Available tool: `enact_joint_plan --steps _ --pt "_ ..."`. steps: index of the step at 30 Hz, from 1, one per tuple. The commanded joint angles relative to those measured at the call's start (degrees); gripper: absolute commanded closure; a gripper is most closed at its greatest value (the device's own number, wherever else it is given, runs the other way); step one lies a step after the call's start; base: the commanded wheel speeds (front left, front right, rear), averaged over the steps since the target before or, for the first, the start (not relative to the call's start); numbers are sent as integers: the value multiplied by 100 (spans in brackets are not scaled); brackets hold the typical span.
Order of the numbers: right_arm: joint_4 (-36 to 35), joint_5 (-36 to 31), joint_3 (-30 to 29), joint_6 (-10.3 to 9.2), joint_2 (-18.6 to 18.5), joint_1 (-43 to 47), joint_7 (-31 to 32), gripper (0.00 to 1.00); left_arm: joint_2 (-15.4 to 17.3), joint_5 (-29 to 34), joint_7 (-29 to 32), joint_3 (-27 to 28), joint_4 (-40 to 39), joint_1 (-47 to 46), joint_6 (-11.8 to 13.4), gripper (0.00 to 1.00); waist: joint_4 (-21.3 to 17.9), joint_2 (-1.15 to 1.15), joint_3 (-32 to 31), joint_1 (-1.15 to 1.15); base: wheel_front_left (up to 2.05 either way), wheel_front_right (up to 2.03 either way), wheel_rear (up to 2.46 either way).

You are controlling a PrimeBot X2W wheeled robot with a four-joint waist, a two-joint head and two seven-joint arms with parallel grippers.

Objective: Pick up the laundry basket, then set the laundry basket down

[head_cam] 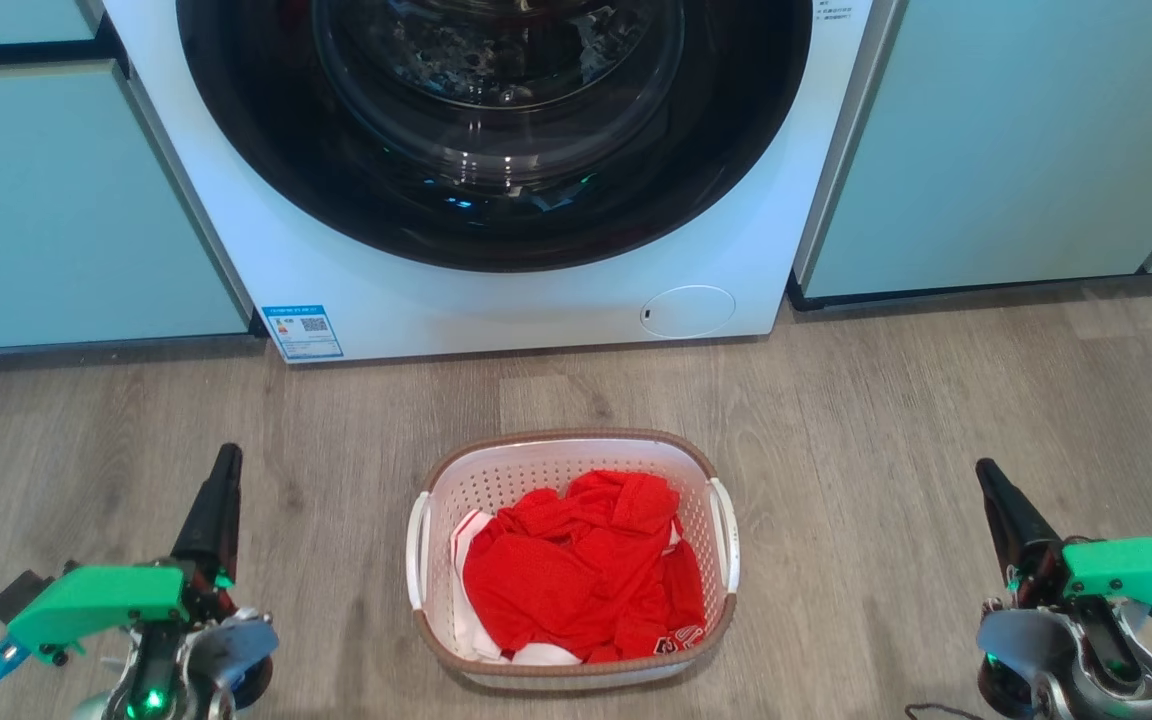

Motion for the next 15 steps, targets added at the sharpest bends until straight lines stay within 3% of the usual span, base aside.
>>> enact_joint_plan --steps 1,15 --pt "-182 -9 81 16 -49 -260 38 100 37 13 41 240 -169 -307 -38 100 0 0 0 0 0 0 0" --pt "-180 -29 56 16 -32 -262 58 100 22 31 59 261 -168 -309 -38 100 0 0 0 0 0 0 0"
